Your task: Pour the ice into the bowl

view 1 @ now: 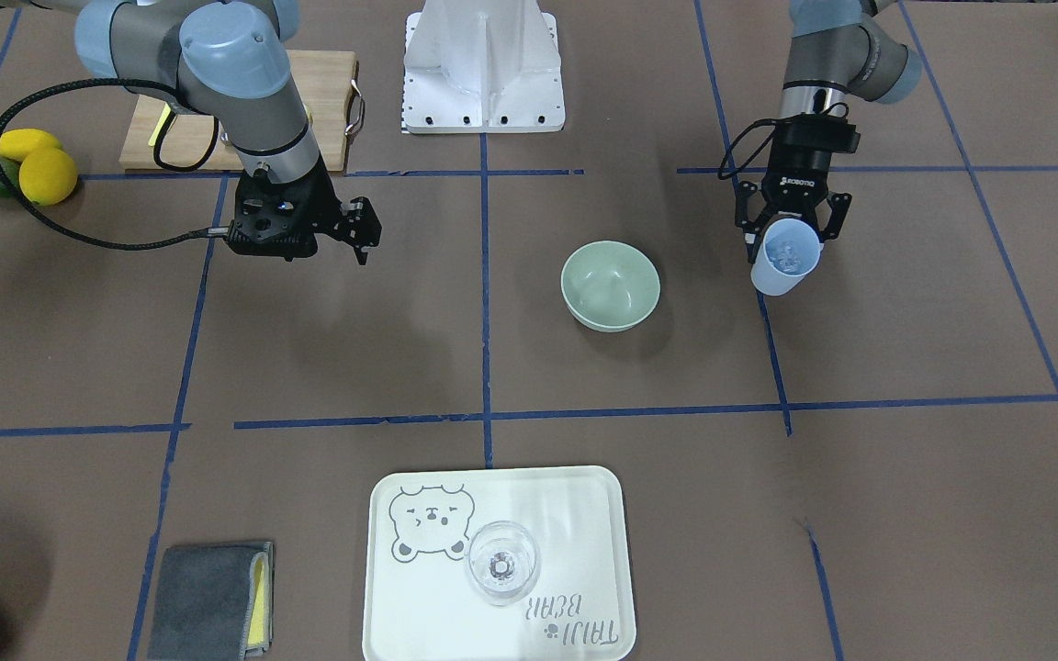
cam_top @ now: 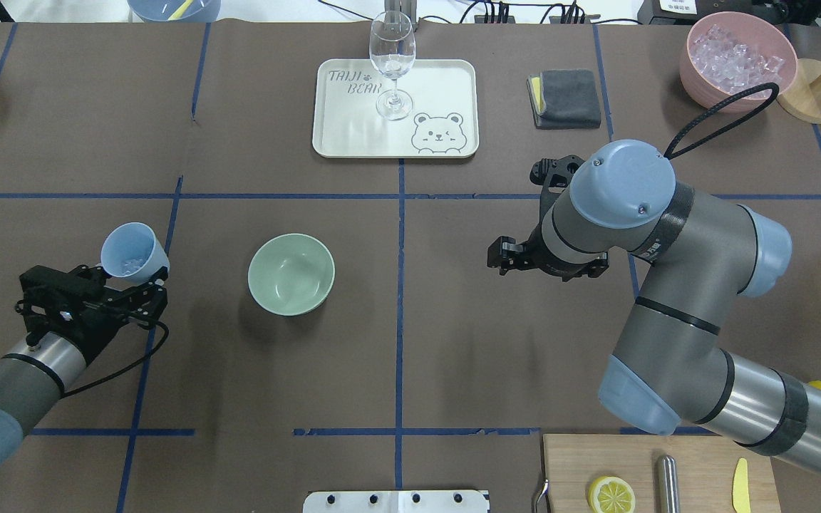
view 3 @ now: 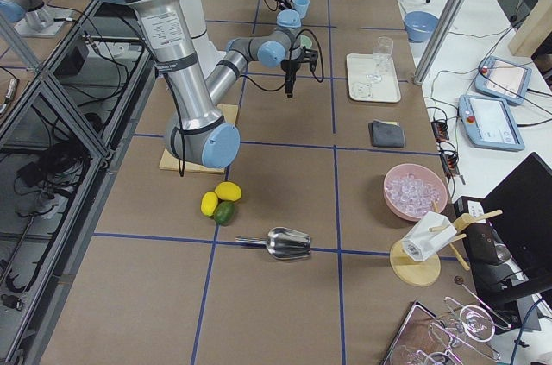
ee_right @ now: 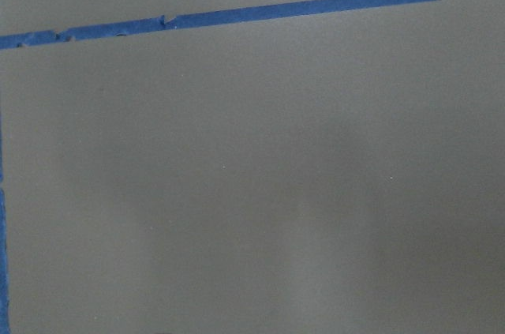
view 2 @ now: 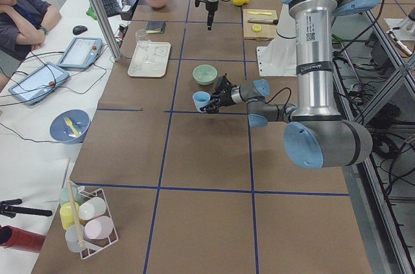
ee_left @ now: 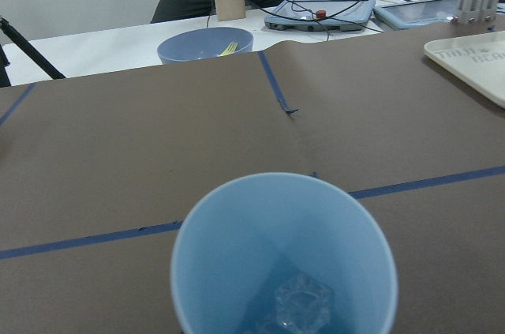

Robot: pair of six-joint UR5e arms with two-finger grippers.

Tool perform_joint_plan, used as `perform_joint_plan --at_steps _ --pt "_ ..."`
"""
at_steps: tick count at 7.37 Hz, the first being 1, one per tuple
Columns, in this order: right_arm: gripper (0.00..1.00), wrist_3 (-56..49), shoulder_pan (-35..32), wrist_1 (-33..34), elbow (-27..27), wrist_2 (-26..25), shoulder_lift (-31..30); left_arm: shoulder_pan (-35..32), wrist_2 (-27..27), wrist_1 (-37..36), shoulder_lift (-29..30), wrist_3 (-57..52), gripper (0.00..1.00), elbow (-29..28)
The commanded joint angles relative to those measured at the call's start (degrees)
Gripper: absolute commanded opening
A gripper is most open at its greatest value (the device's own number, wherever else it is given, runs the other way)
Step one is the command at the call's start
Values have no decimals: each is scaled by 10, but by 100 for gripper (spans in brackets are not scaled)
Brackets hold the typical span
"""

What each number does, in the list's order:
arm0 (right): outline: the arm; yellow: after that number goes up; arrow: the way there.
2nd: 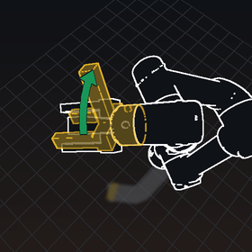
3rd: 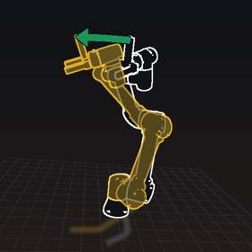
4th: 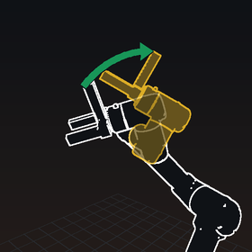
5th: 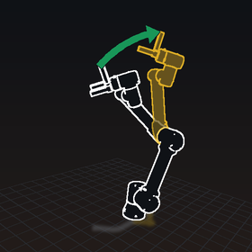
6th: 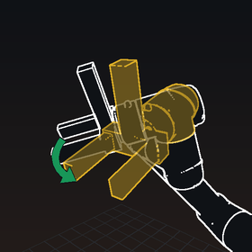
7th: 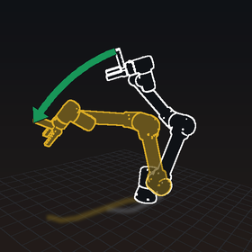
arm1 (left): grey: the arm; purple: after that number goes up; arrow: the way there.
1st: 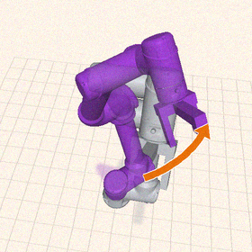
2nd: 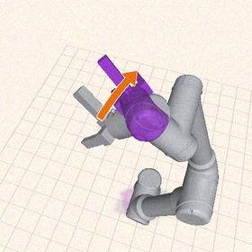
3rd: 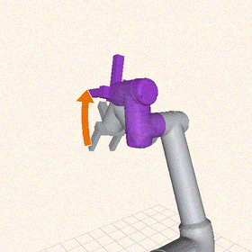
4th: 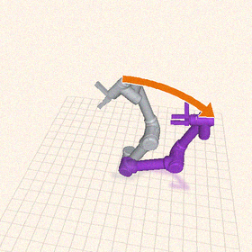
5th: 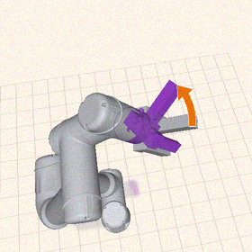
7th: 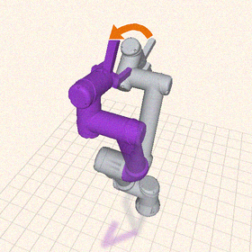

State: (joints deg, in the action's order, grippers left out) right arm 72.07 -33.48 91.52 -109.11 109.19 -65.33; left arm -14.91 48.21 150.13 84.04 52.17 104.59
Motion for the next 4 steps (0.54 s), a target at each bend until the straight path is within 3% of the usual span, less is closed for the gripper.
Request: perform_joint_plan --at_steps 1,3,4 --pt "100 0 0 0 0 0 -1 0 1 -95 52 -17 0 12" --pt "100 1 0 0 0 0 -1 1 -2 -102 68 -17 0 10" --pt "100 1 -2 0 0 0 0 1 -73 -102 81 -21 0 -1"
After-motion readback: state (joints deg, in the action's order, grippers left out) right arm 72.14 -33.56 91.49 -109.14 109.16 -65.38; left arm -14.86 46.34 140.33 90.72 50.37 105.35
